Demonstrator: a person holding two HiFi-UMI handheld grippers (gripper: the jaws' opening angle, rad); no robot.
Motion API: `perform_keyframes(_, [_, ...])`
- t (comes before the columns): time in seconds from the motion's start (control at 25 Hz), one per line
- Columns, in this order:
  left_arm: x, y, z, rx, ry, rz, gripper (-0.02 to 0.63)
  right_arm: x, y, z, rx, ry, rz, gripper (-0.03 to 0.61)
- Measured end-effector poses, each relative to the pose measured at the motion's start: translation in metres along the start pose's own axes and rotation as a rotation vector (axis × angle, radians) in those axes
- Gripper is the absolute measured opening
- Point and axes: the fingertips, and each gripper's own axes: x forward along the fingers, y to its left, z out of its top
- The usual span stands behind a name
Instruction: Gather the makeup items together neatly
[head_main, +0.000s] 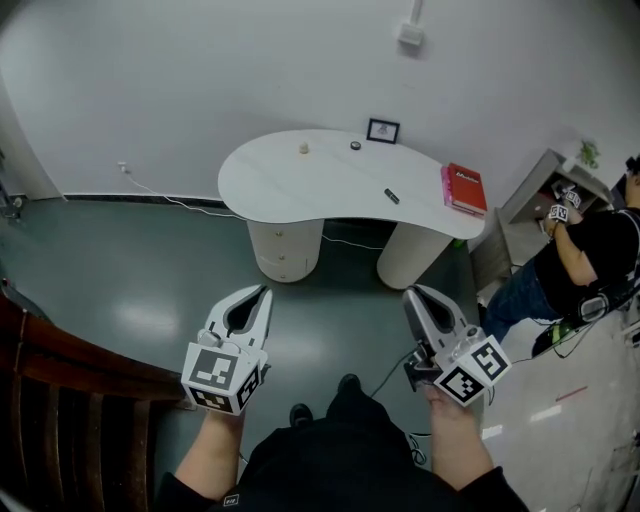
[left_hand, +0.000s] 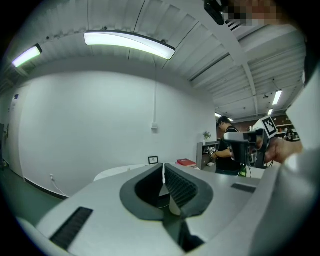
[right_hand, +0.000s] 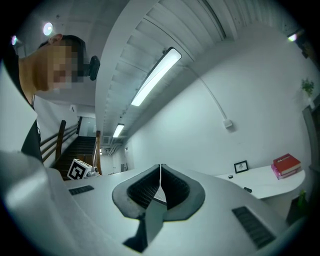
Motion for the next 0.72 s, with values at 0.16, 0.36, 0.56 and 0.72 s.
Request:
perform_keyframes(0.16, [0.022,0.002,-0.005,0.002,0.025,-0.023,0.021,0.004,-0.024,-0.004,0.031,-0.009,-0.028,0.035])
perform_keyframes(0.36, [0.066,0.010,-0.012,-0.006,0.052,-0.027,0.021,0.022,-0.065,-0.013,0.064,-0.002,-0.029,0.035])
perform_keyframes(0.56, [0.127,0.019,-0.012,-0.006,0.082,-0.022,0.021,0.048,-0.127,-0.014,0.093,0.008,-0.025,0.035])
perform_keyframes(0.72, [0.176,0.026,-0.007,-0.012,0.093,-0.019,0.021,0.075,-0.173,-0.009,0.108,0.010,-0.002,0.035])
